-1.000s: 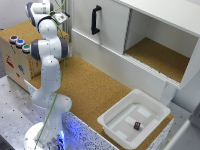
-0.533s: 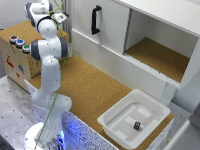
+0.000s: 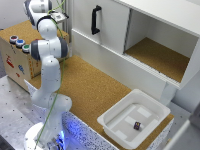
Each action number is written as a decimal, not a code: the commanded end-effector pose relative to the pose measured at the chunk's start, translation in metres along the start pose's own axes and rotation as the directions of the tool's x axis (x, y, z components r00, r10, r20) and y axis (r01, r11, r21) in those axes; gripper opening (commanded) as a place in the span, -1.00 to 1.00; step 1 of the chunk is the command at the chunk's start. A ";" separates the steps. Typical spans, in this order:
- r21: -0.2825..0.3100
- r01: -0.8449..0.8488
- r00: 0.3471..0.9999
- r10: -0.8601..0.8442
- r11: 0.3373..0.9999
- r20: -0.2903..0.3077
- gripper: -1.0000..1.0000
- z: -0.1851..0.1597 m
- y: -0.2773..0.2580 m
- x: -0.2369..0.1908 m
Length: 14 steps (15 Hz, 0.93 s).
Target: Rotate the yellow block 90 degrees to the right
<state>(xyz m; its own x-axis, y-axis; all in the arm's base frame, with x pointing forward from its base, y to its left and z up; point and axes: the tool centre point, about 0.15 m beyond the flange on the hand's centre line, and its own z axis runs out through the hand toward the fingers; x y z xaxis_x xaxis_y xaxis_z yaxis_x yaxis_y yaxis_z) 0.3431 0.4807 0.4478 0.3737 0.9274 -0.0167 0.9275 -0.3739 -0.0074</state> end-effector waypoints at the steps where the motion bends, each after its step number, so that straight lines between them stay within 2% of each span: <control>1: -0.024 -0.319 0.944 0.320 0.948 0.079 -1.00 -0.009 -0.011 0.021; 4: -0.059 -0.526 0.848 0.528 0.849 0.035 -1.00 -0.005 0.001 0.024; 6: -0.052 -0.683 0.729 0.684 0.728 -0.007 -1.00 0.000 0.025 0.014; 9: -0.041 -0.812 0.583 0.812 0.582 -0.034 -1.00 0.003 0.053 0.010; 11: -0.053 -0.869 0.495 0.868 0.493 -0.041 -1.00 0.004 0.064 0.009; 12: -0.084 -0.899 0.435 0.897 0.429 -0.076 -1.00 0.003 0.067 0.006; 14: -0.046 -0.955 0.296 0.950 0.293 -0.096 -1.00 0.006 0.069 -0.004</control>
<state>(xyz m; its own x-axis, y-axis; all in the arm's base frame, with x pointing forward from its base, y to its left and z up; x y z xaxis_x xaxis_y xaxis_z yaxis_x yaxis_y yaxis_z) 0.3896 0.4585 0.4462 0.9821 0.1833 0.0425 0.1821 -0.9828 0.0314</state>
